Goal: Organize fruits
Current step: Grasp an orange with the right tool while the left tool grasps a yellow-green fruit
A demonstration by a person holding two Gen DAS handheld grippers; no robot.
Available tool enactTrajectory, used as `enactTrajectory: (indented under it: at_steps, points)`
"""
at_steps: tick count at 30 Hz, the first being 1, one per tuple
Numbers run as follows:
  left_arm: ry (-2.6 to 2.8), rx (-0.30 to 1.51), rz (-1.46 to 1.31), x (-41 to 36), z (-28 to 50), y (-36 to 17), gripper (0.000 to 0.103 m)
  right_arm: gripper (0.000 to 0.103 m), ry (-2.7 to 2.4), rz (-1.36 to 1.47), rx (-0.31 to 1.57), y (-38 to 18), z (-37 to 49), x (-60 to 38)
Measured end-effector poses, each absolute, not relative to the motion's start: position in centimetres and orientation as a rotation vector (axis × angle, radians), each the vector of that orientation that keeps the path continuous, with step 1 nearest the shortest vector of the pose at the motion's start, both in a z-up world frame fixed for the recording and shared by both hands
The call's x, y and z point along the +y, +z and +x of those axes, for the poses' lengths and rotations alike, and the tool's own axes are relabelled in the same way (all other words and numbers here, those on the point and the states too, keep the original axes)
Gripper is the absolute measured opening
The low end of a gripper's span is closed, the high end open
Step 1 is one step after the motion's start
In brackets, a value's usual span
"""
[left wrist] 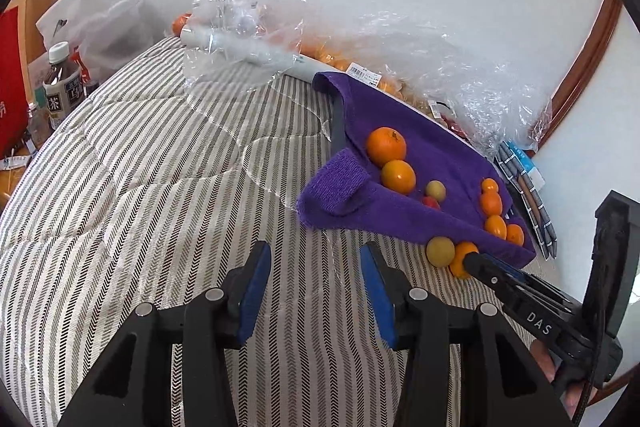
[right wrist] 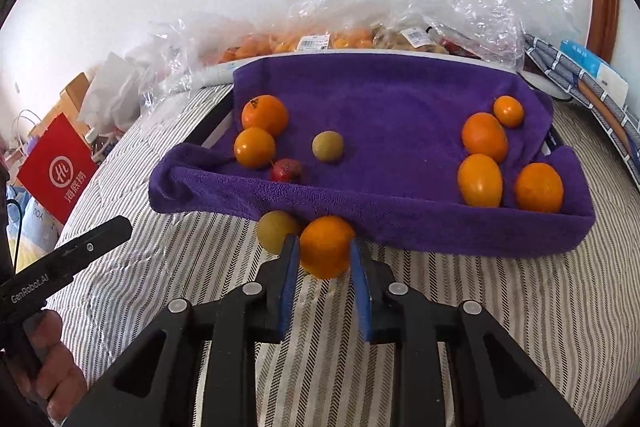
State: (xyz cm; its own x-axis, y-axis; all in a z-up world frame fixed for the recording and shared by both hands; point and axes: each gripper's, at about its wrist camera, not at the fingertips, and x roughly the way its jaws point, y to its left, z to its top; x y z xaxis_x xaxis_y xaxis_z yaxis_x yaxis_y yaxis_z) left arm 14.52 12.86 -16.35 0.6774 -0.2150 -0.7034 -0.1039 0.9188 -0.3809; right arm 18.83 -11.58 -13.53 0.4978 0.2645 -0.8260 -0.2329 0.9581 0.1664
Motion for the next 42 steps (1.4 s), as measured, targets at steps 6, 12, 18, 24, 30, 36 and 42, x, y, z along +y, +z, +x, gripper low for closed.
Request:
enactTrajectory:
  at_steps: [6, 12, 18, 24, 30, 36, 42]
  points:
    - [-0.076, 0.846, -0.420, 12.9, 14.7, -16.6, 0.045, 0.035, 0.307, 0.040, 1.030, -14.6, 19.5, -11.5]
    - [-0.073, 0.856, -0.358, 11.9, 14.7, -16.7, 0.045, 0.034, 0.300, 0.021, 1.013, -14.1, 18.6, -12.7]
    - [-0.086, 0.874, -0.290, 10.6, 15.1, -17.0, 0.045, 0.034, 0.316, 0.001, 1.034, -13.5, 16.8, -15.6]
    - [-0.091, 0.867, -0.231, 9.6, 15.0, -16.8, 0.045, 0.034, 0.333, -0.021, 1.063, -14.2, 16.2, -17.1]
    - [-0.102, 0.872, -0.265, 10.0, 15.0, -17.0, 0.045, 0.034, 0.322, 0.009, 1.049, -14.7, 17.1, -17.0]
    - [-0.144, 0.867, -0.228, 9.0, 14.6, -16.7, 0.045, 0.034, 0.296, -0.035, 0.998, -14.0, 16.1, -18.1]
    - [-0.229, 0.931, -0.201, 5.3, 16.0, -17.0, 0.044, 0.034, 0.247, -0.108, 0.934, -13.3, 14.4, -20.4]
